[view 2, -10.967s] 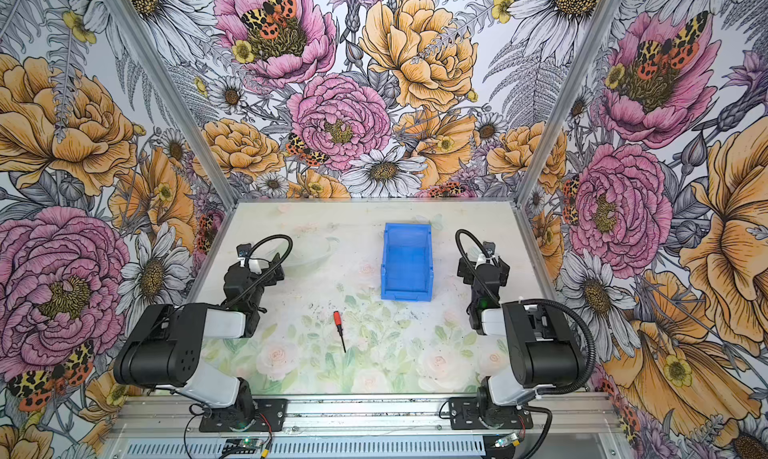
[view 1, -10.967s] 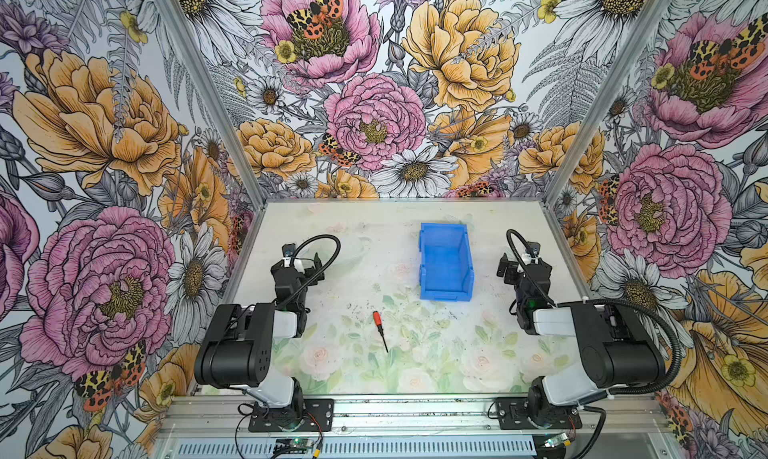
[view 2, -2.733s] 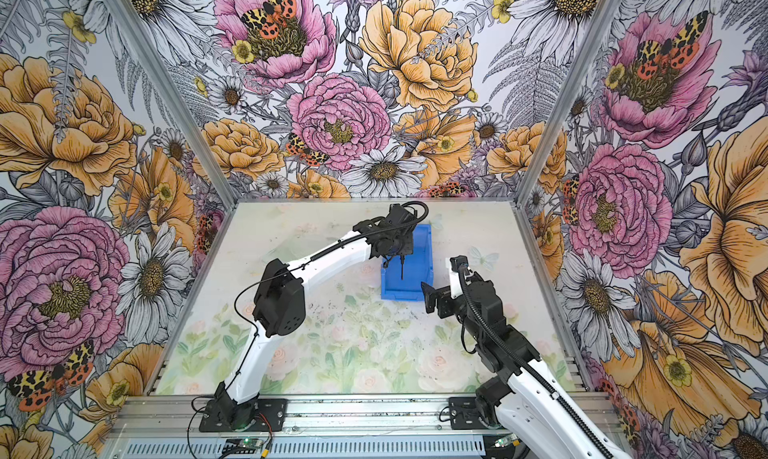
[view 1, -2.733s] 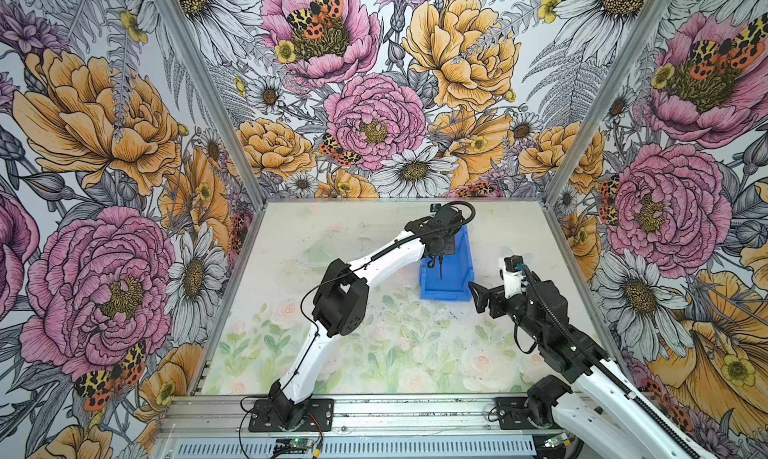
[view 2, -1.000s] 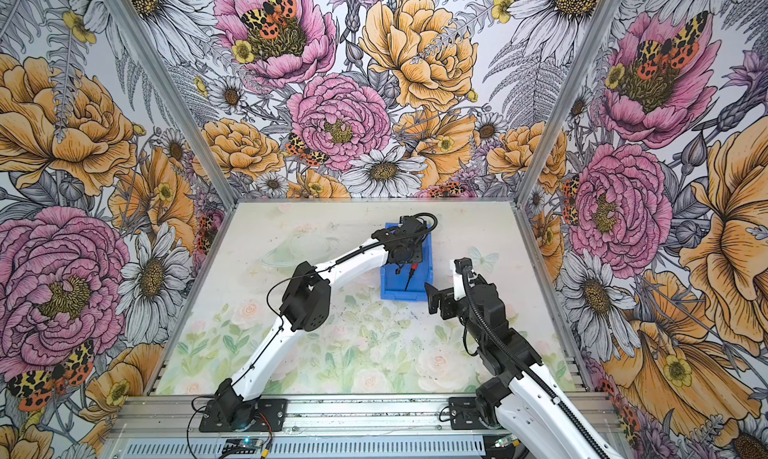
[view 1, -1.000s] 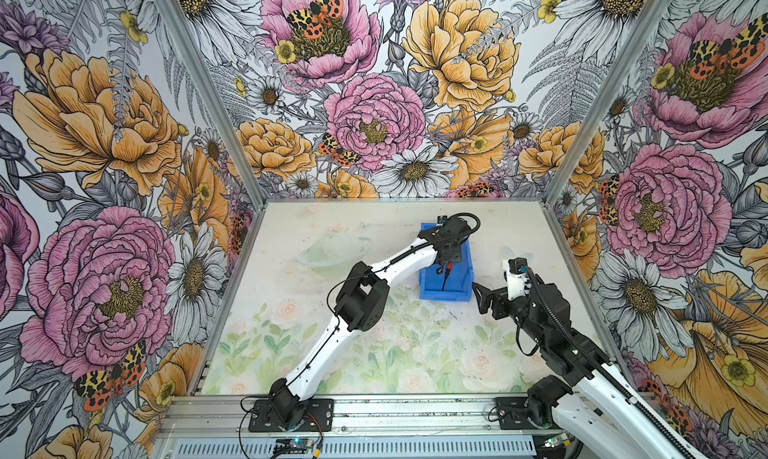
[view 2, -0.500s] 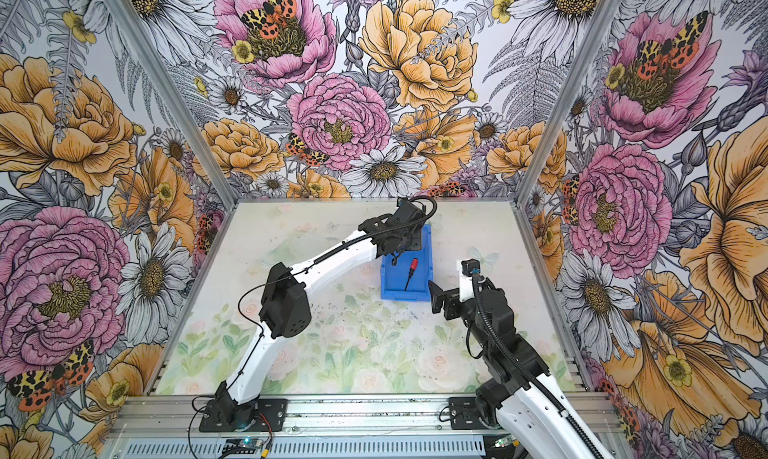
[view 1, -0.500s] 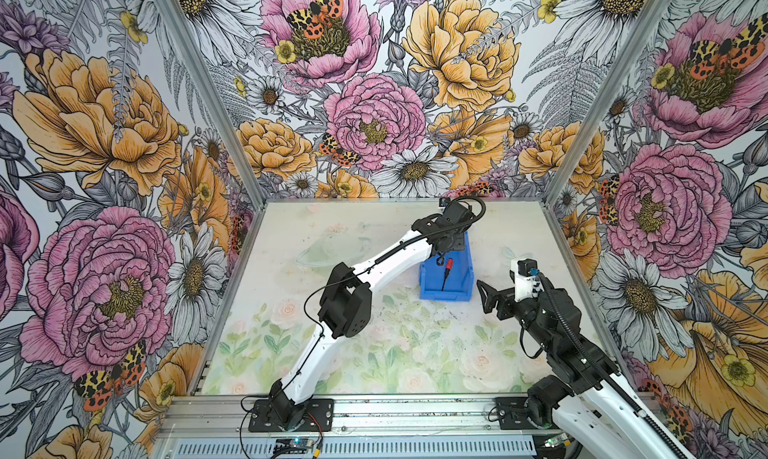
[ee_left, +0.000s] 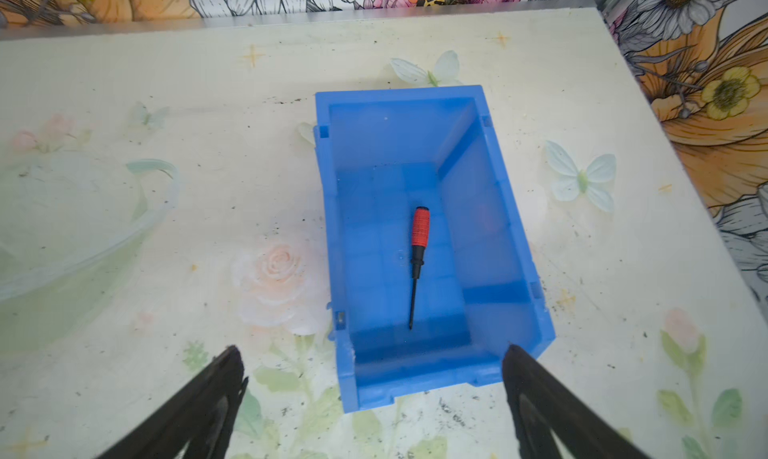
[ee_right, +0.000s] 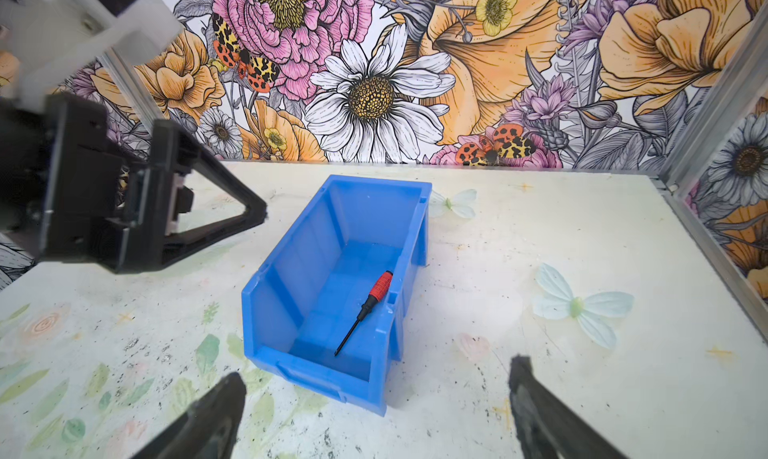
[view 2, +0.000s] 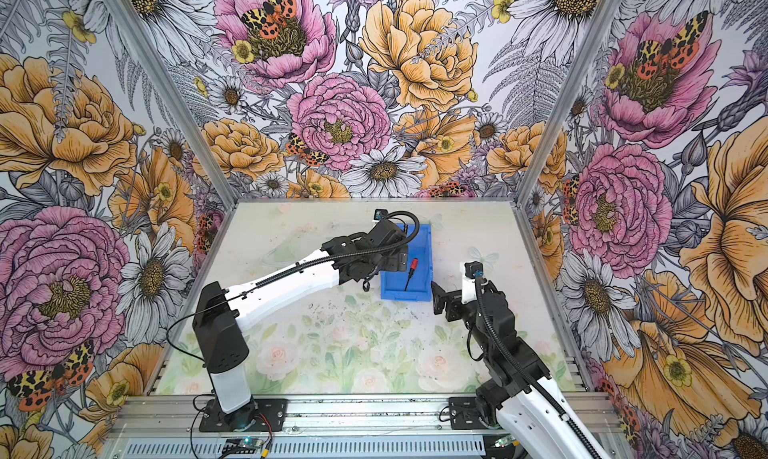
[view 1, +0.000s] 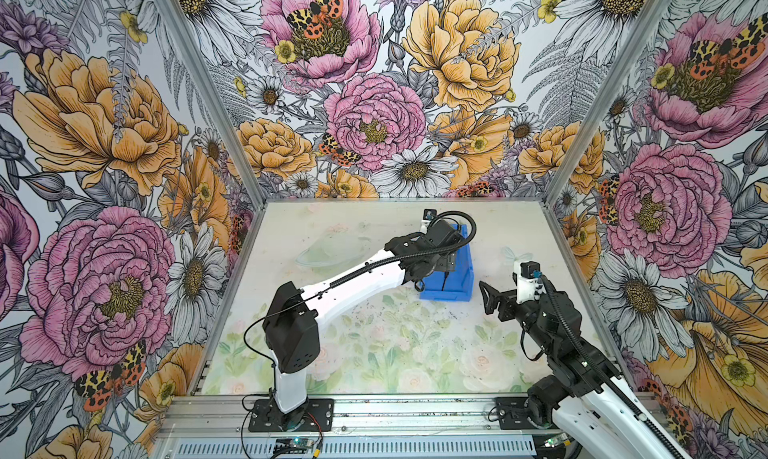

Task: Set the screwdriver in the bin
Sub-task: 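Raise the left gripper out of the bin and draw it back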

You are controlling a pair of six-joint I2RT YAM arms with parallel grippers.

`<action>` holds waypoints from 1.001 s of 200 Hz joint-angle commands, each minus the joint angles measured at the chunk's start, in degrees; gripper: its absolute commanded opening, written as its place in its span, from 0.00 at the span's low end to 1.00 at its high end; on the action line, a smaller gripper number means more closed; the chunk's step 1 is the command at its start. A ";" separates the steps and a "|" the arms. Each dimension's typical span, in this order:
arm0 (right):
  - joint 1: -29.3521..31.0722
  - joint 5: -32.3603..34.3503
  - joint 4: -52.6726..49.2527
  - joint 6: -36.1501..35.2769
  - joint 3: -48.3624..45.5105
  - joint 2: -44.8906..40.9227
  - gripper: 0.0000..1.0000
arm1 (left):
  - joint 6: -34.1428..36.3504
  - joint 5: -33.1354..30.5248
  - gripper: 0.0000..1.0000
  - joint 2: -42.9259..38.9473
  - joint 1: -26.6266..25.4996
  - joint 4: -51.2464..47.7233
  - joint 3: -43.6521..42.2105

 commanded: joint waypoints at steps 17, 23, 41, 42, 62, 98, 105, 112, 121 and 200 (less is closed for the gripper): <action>-0.20 2.47 0.06 -0.12 0.02 1.71 1.00 | 2.70 -6.02 0.99 -8.97 0.00 1.00 -8.53; -0.27 2.61 0.00 -0.07 0.04 2.02 1.00 | 3.25 -6.26 0.99 -10.41 0.18 1.38 -10.34; -0.27 3.57 -0.11 0.09 0.30 2.97 1.00 | 3.69 -6.08 0.99 -15.77 1.66 2.69 -16.45; -0.27 3.69 -0.11 0.14 0.35 2.96 0.99 | 3.64 -6.05 0.99 -16.06 1.80 2.72 -16.76; -0.25 5.37 0.10 0.72 0.75 3.97 1.00 | 3.76 -5.84 0.99 -24.19 4.80 4.66 -24.64; -0.28 8.37 0.03 0.27 1.67 6.58 0.99 | 6.62 -2.20 0.99 -40.93 15.19 11.20 -40.20; -0.28 9.10 -0.01 0.48 1.72 6.94 0.99 | 7.74 -1.79 0.99 -44.04 17.58 12.29 -42.66; -0.32 9.92 0.07 0.75 1.83 7.20 1.00 | 8.72 -1.26 0.99 -46.71 20.03 13.25 -44.81; -0.36 11.41 0.18 0.74 1.81 7.62 0.99 | 10.39 -0.72 0.99 -50.03 23.33 14.33 -47.20; -0.87 25.97 3.13 1.38 -0.36 11.04 0.99 | 19.33 1.71 0.99 -66.38 43.31 27.81 -66.93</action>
